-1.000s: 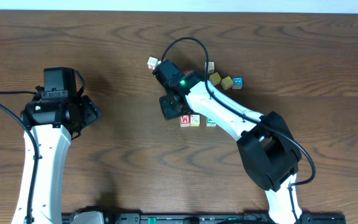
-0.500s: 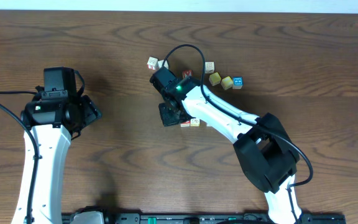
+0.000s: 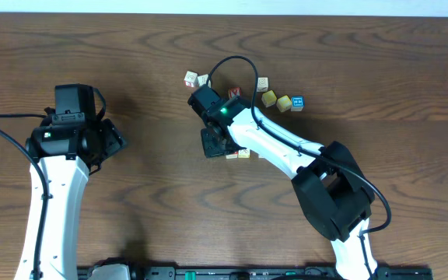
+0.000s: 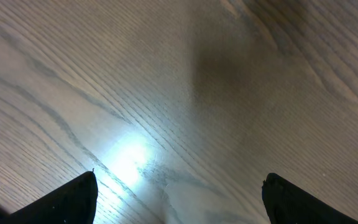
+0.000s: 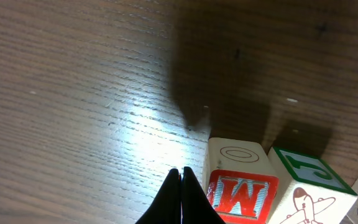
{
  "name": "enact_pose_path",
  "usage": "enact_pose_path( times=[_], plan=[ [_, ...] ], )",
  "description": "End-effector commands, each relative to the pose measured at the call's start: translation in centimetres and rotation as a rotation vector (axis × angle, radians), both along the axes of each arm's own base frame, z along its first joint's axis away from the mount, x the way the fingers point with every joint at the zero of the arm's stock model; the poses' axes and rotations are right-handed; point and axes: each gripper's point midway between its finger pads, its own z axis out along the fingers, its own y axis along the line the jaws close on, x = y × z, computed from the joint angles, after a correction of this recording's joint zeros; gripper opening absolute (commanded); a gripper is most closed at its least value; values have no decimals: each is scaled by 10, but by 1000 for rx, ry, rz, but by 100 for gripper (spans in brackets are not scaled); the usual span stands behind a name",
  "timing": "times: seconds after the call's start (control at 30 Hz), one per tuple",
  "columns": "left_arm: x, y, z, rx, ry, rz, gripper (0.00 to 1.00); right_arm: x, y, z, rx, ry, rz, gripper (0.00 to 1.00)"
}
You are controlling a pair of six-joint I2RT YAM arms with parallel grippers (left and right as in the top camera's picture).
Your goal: Lift 3 blocks
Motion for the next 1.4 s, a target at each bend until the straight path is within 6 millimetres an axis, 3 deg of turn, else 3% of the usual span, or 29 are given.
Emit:
enact_pose_path(
  times=[0.0, 1.37],
  plan=[
    [0, 3, 0, 7, 3, 12, 85, -3, -4, -8, -26, 8, -23, 1],
    [-1, 3, 0, 7, 3, 12, 85, 5, -20, -11, -103, -40, -96, 1]
  ],
)
